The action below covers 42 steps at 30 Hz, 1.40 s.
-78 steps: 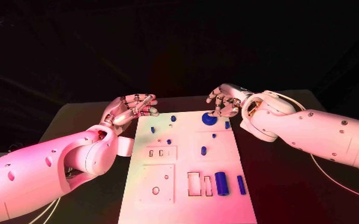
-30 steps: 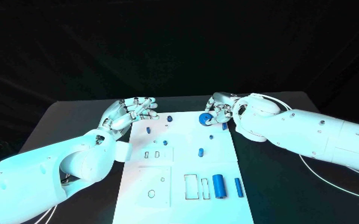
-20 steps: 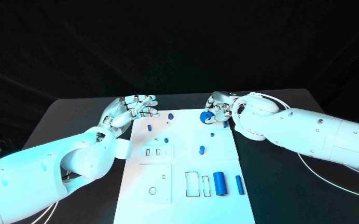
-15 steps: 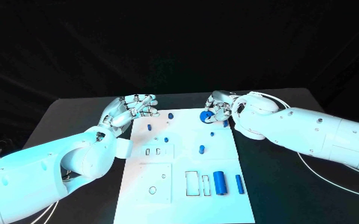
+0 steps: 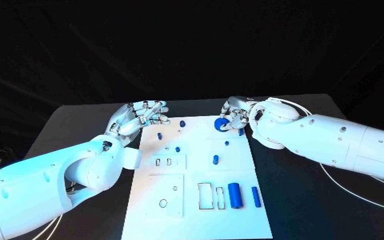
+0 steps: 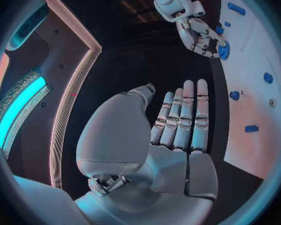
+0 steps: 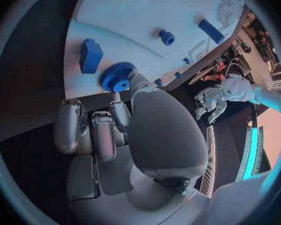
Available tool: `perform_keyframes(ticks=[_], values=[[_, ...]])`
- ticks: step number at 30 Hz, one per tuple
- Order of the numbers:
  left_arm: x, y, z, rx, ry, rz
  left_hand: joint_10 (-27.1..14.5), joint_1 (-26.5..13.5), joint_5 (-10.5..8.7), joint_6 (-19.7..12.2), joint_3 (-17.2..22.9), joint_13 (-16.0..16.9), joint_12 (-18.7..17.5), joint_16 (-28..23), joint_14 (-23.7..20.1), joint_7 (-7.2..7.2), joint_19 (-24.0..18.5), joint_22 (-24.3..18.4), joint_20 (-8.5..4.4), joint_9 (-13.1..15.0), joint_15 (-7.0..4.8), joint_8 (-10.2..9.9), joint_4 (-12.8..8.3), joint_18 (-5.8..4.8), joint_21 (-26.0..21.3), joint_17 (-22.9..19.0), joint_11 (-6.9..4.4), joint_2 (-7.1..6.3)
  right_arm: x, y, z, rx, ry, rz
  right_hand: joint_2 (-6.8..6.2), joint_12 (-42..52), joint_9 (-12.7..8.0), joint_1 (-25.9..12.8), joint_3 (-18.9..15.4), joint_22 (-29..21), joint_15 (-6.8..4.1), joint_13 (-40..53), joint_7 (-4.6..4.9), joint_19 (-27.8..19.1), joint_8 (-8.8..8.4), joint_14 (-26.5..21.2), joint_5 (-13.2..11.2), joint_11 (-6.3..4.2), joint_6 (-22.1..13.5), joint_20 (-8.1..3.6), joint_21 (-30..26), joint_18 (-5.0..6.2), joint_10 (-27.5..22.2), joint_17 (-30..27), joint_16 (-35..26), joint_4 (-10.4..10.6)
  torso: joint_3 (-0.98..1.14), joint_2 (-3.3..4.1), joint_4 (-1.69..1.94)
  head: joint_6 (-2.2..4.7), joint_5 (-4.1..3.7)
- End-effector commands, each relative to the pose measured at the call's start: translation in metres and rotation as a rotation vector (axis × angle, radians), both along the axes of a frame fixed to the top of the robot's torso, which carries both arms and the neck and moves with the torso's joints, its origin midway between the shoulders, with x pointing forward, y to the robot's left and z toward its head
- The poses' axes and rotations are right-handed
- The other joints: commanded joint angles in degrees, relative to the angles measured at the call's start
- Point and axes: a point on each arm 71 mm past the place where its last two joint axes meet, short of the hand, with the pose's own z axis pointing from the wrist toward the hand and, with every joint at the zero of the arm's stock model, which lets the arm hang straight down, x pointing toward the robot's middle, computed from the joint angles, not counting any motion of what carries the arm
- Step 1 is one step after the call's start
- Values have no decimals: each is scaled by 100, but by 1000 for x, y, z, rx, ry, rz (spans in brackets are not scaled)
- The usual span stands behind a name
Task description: Assemble the parts on the task board
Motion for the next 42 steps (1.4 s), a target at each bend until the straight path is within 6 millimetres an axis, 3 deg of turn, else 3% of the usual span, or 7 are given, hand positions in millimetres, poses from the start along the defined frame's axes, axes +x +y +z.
perform_keyframes(ticks=[1,10,14,18,25,31,42], values=[[0,-2,2,-13,-7,-17,26,-2,-40,11,39,-5,-22,30,-55,107,-42,9,10,5,2,31,-6,102,27,5,5,-69,-2,-1,-3,-31,4,7,-16,40,-7,83,42,11,9,8,3,48,30,415,31,-8,35,3,32,-47,10,654,40,-5,-2,-1,-3,-3,6],[0,-2,2,-13,-5,-18,26,-2,-40,11,39,-5,-22,30,-55,107,-42,9,10,5,2,31,-6,102,27,5,5,-69,-4,0,-5,-46,16,15,-13,93,10,172,142,40,0,63,-14,52,83,417,33,-23,140,-2,45,-50,39,670,47,-4,-1,1,1,-15,10],[0,-1,1,-12,-4,-17,26,-2,-40,11,39,-5,-22,30,-55,107,-42,9,10,5,2,31,-6,102,27,5,5,-69,-5,1,-5,-55,-8,16,105,166,30,469,565,127,-62,148,-81,86,200,424,59,-95,377,-50,100,-61,93,710,61,-54,-2,0,-2,-22,13],[0,-1,1,-12,-4,-18,28,-7,-40,10,44,-5,-27,33,-65,108,-52,11,12,6,4,31,-4,103,30,12,6,-69,-7,3,-3,-55,-47,26,-72,239,27,463,1242,223,-100,231,-131,123,283,429,51,-147,533,-94,159,-80,176,734,68,-16,-2,0,-6,-20,16],[0,-1,1,-12,-4,-17,28,-7,-40,10,44,-5,-27,33,-65,108,-52,11,12,6,4,31,-4,103,30,12,6,-69,-13,13,5,1,-150,47,-178,365,68,189,1662,358,-125,364,-170,197,382,435,32,-166,603,-117,255,-107,301,754,74,-2,-3,1,-1,-18,20],[1,-1,1,-10,-2,-14,29,-11,-41,10,47,-5,-31,35,-72,108,-59,12,15,8,5,32,-4,103,32,17,7,-69,-23,37,14,69,-230,97,-188,429,86,152,1762,429,-135,433,-185,244,412,440,32,-180,611,-125,315,-124,356,773,81,-39,5,-11,-2,-32,76],[2,0,0,-14,0,-11,28,-13,-41,8,49,-5,-34,35,-77,108,-64,12,16,8,6,31,-4,103,34,20,8,-71,-40,91,11,140,-252,204,-199,439,90,136,1830,510,-139,445,-181,300,412,440,30,-179,584,-131,389,-145,367,772,81,-67,-2,5,4,1,52]])
